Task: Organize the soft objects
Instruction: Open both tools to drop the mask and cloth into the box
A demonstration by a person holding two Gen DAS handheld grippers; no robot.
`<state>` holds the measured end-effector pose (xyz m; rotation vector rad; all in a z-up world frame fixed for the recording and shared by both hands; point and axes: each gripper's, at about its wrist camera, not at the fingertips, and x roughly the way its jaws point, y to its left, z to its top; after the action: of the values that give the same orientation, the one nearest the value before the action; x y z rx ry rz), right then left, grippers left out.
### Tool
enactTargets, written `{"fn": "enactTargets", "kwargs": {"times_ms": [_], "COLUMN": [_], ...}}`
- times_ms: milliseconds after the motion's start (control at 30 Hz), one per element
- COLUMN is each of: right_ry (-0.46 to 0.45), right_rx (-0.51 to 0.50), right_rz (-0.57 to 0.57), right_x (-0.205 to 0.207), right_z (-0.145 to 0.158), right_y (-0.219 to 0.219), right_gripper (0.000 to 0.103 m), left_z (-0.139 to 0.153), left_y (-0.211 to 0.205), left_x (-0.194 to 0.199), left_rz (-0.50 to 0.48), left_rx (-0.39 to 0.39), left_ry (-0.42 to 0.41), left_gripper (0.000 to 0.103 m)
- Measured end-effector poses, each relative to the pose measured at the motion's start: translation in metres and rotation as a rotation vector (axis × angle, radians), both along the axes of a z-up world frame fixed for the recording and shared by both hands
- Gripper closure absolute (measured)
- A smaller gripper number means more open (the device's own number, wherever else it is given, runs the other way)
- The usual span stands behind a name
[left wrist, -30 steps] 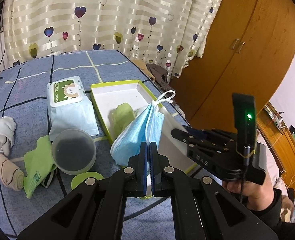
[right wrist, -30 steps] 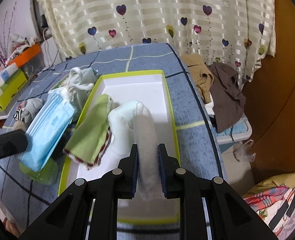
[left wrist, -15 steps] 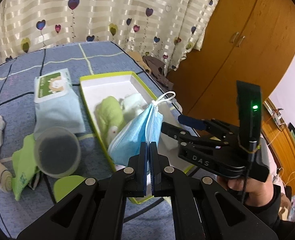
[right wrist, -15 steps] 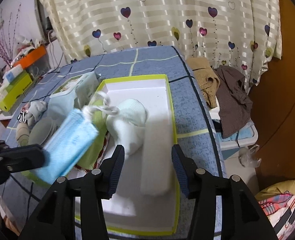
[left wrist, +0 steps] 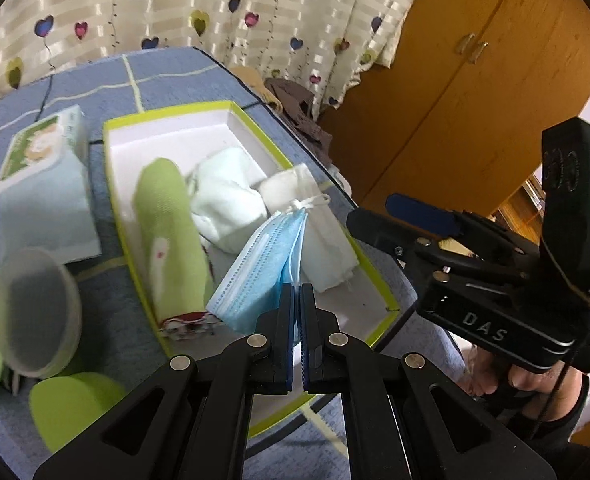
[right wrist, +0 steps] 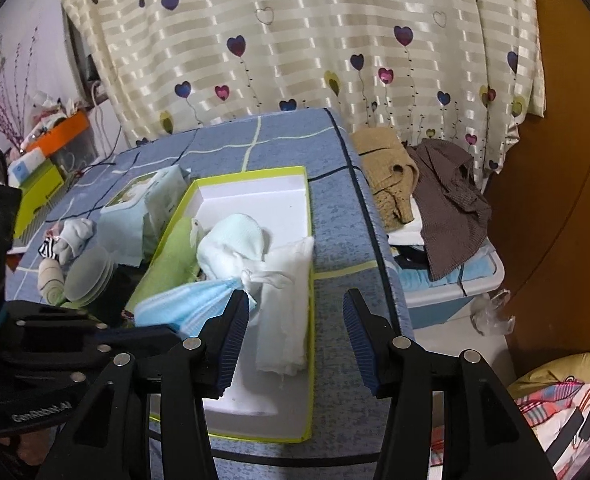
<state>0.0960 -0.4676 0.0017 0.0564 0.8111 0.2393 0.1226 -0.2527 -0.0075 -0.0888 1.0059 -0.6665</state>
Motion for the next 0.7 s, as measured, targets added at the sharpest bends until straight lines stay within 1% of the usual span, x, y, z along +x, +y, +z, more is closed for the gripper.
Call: {"fn": "enactTargets", "kwargs": {"times_ms": [67, 200, 300, 533, 700], "right_ry": [0.001, -0.004, -0.009, -0.018, -0.033], "right_rx": [0.001, 0.001, 0.0, -0.01, -0.02], "right_rz": [0.001, 0.006, 0.011, 0.01, 0.028], "right_x": [0.0, -0.002, -0.005, -0.016, -0.025], "right_z": [0.0, 0.001, 0.004, 0.012, 0.024], "right_y": [0.0, 0.0, 0.003, 0.009, 0.023], "right_gripper": [0.054, 0.054, 0.053, 0.051, 0.051], "left_z": [-0.001, 0.005, 0.012, 0.024, 0.041], "left_y": [0.0, -0.001, 0.002, 0.019, 0.037], "left_x": [0.0, -0.003, -0.004, -0.009, -0.022], "left_rz": [0.003, 0.011, 0.016, 0.04, 0.07], "left_rx": [-0.003, -0.008, -0.006, -0.025, -0.029], "left_ry": [-0.002, -0.045, -0.071, -0.092, -0.146], "left_gripper": [0.1, 0.087, 0.081, 0.08, 0.08]}}
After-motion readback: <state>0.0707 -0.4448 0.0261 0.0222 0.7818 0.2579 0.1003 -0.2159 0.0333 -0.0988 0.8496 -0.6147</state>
